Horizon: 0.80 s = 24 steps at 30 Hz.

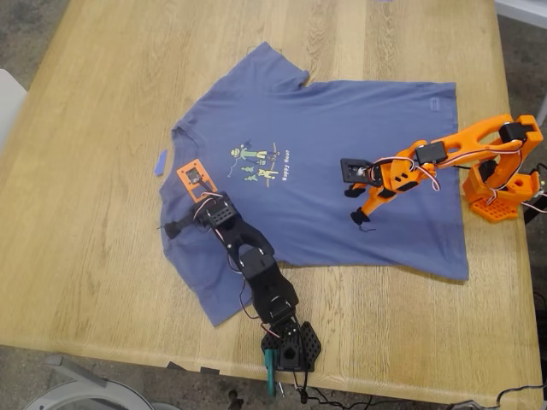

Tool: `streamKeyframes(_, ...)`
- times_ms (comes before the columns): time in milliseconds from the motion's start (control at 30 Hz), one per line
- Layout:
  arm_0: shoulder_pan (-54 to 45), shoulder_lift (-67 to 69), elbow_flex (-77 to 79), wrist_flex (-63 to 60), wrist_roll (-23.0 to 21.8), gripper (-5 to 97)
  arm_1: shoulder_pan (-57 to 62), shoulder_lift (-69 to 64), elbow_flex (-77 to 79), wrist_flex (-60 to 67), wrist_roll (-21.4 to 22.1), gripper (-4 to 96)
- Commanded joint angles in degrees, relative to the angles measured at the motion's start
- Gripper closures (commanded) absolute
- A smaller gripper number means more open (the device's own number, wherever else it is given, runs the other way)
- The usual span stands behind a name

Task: Fold a T-shirt

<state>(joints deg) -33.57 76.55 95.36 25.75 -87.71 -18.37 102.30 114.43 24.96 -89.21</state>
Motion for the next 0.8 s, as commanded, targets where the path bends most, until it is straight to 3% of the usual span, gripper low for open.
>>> streamKeyframes(0, -1.05, 0.18, -7.82, -3.25, 0.79, 16, 0.79, -0.09, -2.90, -1.93, 0.35, 63.7)
streamKeyframes(767, -4.39, -21.80, -29.62, -4.92, 2.46, 19, 5.62, -1.67, 2.81, -10.28, 1.41, 65.8)
